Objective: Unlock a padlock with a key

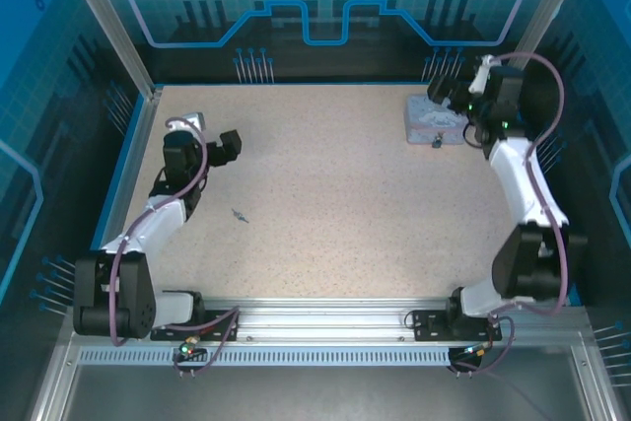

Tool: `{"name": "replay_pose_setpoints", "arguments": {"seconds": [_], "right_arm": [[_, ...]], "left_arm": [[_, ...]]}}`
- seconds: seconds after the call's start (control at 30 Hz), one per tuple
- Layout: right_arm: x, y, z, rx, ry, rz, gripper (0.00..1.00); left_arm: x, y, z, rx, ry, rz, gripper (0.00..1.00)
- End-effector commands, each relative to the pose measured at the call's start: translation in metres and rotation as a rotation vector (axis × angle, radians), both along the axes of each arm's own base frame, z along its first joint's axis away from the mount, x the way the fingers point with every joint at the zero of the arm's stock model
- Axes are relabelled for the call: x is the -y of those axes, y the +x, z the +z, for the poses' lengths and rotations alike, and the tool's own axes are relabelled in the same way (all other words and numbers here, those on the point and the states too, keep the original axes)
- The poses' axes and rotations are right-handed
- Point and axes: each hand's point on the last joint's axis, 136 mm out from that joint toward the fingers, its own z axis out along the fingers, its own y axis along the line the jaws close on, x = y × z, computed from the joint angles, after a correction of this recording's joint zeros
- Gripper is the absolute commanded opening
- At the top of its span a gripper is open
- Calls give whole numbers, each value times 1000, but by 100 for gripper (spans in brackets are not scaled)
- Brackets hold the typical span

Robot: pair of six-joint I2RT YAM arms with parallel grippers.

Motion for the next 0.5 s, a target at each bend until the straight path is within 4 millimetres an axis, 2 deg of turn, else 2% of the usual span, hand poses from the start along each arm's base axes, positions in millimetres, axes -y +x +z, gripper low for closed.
{"name": "replay_pose_setpoints", "arguments": {"seconds": [0.0,0.2,0.47], "right_arm": [[5,4,-50,-244,174,-17,100],[50,47,-89,-375,234,-187,100],[83,94,-129,-496,145,-241,100]], "left_arm": [[27,-19,-16,-171,-186,-29,99],[68,-30,-18,-231,-247,-119,99],[104,-39,-23,-316,-204,-222,99]]}}
